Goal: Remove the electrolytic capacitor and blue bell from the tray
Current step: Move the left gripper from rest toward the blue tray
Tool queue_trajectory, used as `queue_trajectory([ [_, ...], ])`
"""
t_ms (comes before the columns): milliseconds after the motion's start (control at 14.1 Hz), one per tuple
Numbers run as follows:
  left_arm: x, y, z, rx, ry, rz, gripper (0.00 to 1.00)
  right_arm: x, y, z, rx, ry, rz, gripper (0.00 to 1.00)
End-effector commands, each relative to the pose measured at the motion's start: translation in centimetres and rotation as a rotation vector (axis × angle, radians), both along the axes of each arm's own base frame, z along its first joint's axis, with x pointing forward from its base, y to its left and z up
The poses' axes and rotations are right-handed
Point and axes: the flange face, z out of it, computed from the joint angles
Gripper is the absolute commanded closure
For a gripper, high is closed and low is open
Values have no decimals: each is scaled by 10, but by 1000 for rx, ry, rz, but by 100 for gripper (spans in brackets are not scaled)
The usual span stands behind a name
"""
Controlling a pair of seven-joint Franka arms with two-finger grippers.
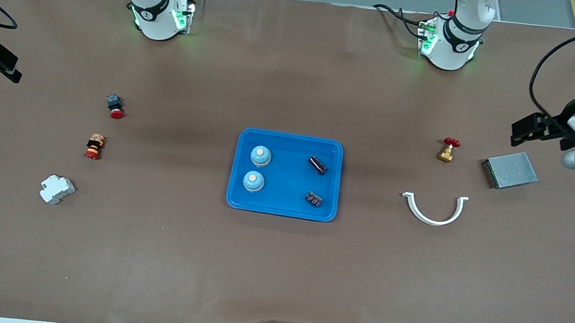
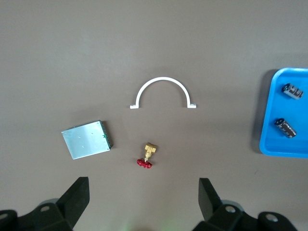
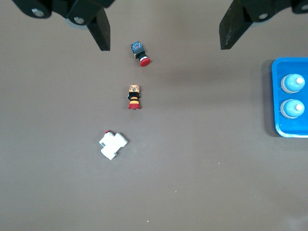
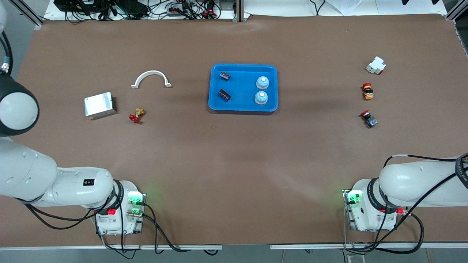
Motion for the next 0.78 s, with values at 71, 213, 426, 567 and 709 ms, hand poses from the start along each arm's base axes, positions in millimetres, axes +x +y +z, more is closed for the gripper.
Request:
queue_trajectory([
  [71, 21, 1, -41, -13, 85, 2, 0, 0, 1, 3, 1, 1, 2, 0],
  [213, 22, 0, -45, -14, 91, -6, 0, 1, 2, 2, 1, 2, 2, 0],
  [426, 22, -5, -50, -24, 103, 4, 0, 0, 13, 3, 1, 5, 16, 0],
  [567, 20, -24, -53, -48, 112, 52, 0, -1, 28, 1, 3, 21, -42, 0],
  [709, 21, -39, -58, -114, 132, 180, 0, -2, 42, 2, 4, 25, -81, 0],
])
